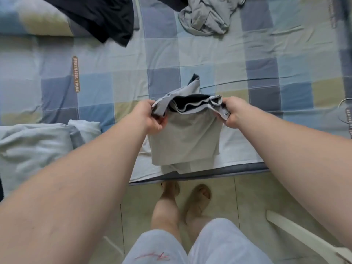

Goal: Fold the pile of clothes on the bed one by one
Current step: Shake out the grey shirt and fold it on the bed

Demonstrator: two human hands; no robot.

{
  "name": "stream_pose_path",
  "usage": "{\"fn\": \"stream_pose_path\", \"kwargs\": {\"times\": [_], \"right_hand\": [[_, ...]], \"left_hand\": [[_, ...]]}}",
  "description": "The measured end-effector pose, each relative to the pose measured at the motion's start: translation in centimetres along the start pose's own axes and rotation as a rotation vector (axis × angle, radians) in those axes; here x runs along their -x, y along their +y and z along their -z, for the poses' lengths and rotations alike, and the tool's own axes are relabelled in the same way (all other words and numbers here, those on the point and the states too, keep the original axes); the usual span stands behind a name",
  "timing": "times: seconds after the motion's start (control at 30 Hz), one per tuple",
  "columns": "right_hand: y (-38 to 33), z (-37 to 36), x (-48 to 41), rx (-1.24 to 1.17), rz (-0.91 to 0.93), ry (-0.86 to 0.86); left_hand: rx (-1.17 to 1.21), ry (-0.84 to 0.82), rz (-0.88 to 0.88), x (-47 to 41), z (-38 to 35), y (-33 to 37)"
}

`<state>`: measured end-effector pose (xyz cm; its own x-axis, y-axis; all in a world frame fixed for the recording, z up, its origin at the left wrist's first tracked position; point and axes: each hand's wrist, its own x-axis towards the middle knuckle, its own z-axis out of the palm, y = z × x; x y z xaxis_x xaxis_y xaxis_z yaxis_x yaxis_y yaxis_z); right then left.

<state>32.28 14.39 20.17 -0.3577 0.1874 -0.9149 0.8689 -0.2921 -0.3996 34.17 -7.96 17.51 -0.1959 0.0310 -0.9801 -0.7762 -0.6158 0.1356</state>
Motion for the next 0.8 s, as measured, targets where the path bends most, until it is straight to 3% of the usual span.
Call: {"fn": "stream_pose_path", "kwargs": {"times": [0.1, 0.2, 0.3, 0.37, 0.4, 0.6, 0.73, 0.8], "right_hand": [[-1.8, -2.5, -6.0, -0.069, 0.042, -0.033], [-1.8, -4.2, -12.7, 0.221, 0.209, 0.023], [2.0, -3.8, -17.8, 0.903, 0.502, -0.024], [5.4, -2.5, -20.4, 1.318, 0.583, -0.035], [7.0, -2.0, -21.8, 1.429, 0.599, -0.04], [12.0, -1.0, -28.3, 1.553, 0.883, 0.142], [10.8, -0.6, -26.9, 1.522, 0.836, 0.072], [9.8, -0.2, -25.6, 1.345, 0.826, 0.044]], "left_hand": [[-0.002, -0.013, -0.052, -4.4, -2.2, 3.0], [-0.184, -0.023, -0.259, -9.3, -3.7, 3.2], [-1.0, 0.094, -0.669, -15.2, -2.6, -0.1], [-1.565, 0.156, -0.733, -18.9, -1.1, -2.8], [-1.704, 0.182, -0.739, -20.4, -0.5, -3.9], [-1.74, 0.374, -0.956, -27.1, 0.9, -6.6], [-1.703, 0.348, -0.966, -25.3, 0.4, -6.2], [-1.522, 0.46, -0.976, -23.8, 0.3, -5.8]]}}
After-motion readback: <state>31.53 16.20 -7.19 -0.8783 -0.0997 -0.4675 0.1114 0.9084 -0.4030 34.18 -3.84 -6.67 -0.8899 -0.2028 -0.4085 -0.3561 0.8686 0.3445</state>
